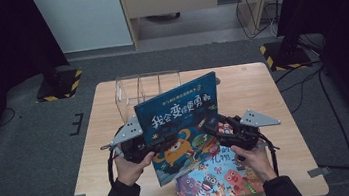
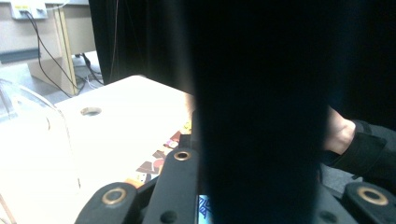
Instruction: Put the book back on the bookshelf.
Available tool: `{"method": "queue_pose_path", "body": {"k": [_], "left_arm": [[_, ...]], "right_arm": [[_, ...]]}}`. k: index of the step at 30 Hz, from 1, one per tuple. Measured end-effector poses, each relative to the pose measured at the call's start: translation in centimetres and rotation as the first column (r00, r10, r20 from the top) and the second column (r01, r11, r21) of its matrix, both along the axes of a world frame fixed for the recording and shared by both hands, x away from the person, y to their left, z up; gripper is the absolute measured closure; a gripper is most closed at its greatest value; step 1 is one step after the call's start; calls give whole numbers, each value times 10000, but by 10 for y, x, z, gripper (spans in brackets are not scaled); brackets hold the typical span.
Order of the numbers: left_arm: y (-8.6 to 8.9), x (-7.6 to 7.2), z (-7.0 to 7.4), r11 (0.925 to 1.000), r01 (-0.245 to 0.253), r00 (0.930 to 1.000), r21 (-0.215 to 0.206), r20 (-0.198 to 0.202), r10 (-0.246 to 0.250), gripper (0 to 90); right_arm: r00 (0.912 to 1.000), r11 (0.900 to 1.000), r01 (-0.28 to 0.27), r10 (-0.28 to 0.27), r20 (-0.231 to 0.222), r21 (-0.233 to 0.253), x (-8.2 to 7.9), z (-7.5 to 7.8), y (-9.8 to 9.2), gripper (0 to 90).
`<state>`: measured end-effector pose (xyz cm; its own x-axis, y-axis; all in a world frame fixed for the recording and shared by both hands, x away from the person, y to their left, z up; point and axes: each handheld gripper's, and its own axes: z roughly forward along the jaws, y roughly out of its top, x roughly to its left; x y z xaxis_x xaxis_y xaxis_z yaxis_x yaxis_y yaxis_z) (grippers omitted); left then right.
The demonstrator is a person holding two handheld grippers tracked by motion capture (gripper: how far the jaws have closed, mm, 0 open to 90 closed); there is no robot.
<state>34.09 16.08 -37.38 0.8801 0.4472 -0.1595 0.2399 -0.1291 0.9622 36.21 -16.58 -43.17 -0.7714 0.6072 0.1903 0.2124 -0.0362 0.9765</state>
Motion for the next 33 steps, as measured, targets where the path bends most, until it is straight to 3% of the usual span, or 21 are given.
{"method": "queue_pose_path", "body": {"k": [5, 10, 21, 26, 33], "left_arm": [[1, 1, 1, 10000, 13, 9996, -76, -285, -15, 816], [-2, -5, 8, 9998, -144, 9999, 131, 3, 144, 824], [18, -5, 20, 9943, -1057, 9943, 137, -141, 1059, 826], [24, -5, 26, 9940, -992, 9942, 469, -366, 1009, 826], [22, -7, 30, 9927, -897, 9952, 811, -313, 924, 825]], "right_arm": [[10000, 10000, -76, 76, 3, 51, 0, 0, -1, 414], [9999, 9999, -140, 140, 32, 97, 0, 2, 0, 407], [10000, 10000, 69, -69, 38, 55, 1, 2, -7, 404], [9999, 9999, 127, -128, -37, -52, 2, 0, -7, 409], [9999, 9993, 77, -79, -74, -365, 2, -2, -4, 411]]}}
